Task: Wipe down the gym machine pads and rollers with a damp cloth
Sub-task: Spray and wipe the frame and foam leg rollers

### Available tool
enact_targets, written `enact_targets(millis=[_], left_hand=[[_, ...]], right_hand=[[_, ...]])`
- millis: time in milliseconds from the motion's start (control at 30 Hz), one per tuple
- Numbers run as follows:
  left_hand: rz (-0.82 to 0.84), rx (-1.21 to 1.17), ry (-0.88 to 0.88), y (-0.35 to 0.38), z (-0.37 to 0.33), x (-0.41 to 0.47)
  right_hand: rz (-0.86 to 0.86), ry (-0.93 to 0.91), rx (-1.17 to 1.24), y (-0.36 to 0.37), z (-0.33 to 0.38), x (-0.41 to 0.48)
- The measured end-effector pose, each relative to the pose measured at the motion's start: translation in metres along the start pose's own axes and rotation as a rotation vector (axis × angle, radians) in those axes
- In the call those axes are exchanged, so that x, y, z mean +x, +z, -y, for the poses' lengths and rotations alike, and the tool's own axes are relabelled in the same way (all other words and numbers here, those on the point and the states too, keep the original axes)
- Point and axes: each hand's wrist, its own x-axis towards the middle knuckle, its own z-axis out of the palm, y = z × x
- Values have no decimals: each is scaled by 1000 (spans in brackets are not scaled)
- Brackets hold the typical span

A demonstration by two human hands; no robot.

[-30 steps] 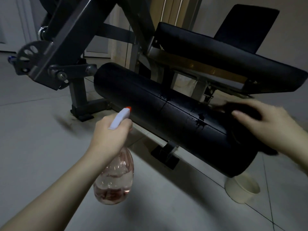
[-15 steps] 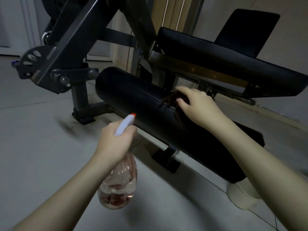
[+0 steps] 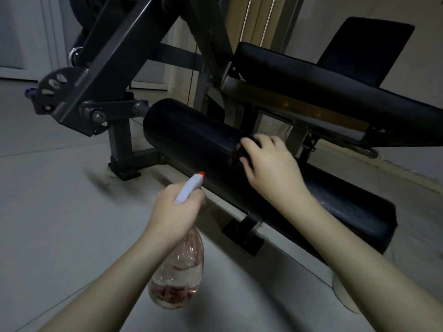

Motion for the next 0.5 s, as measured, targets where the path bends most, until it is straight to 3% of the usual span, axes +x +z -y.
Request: enact_targets(millis=[167,300,500], left_hand=[[-27,-4,-15,0,0,3],[-25,-14,-16,-9,2,6],[-112,-10,-9,-24,7,12]], right_hand=[[69,40,115,13,22,52],[131,27,190,6,14,33],[39,-24,102,19,23,51]])
